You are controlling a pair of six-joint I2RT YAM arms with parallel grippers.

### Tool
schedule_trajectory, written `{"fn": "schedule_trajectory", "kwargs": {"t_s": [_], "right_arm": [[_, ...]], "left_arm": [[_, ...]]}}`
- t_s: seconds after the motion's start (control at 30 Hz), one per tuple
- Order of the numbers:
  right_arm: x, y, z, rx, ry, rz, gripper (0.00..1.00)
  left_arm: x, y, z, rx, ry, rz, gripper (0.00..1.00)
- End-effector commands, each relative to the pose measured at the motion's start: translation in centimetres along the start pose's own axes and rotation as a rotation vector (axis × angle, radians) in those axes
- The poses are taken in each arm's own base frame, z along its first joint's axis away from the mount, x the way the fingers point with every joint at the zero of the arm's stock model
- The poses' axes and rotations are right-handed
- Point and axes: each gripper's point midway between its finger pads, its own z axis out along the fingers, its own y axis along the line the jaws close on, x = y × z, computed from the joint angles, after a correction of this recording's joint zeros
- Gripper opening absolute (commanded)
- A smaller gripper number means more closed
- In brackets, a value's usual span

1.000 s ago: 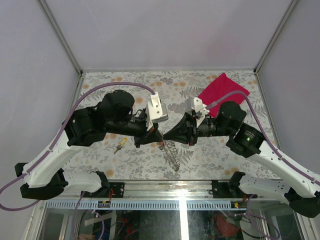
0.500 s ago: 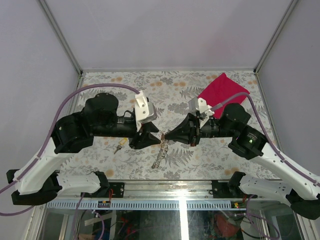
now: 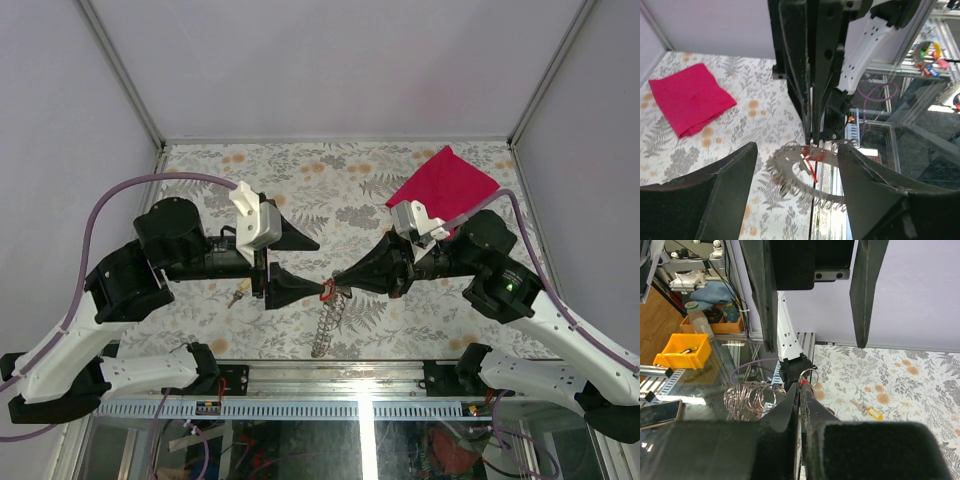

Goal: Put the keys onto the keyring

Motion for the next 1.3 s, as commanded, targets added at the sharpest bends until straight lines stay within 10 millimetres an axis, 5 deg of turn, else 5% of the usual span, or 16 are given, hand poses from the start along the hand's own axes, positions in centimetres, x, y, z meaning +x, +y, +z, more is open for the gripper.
{"fn": "schedule_trajectory", "kwargs": {"t_s": [0.0,0.33,0.57,1.27], "right_arm": [[-3.4,1.6,-0.3,-0.057,-0.097,-0.086,0.00],[-4.4,2.4,-0.8,-0.073,-0.132,-0.109,0.00],[-5.2,2.7,-1.2,-0.061,-0.164,-0.127,0.00],[-5.5,2.0,-1.3,-0.009,-0.189,-0.116,0.00]], "left_arm": [[-3.6,-1.6,-0.1,0.084,-0.145,0.056,0.63],[-1.4,-2.5,1.3,0.179,-0.074,0.037,0.36],[-0.6,-2.5,1.3,0.182,-0.046,0.019,0.34],[-1.0,-3.1,0.5,0.194,-0.059,0.023,0.05]]}}
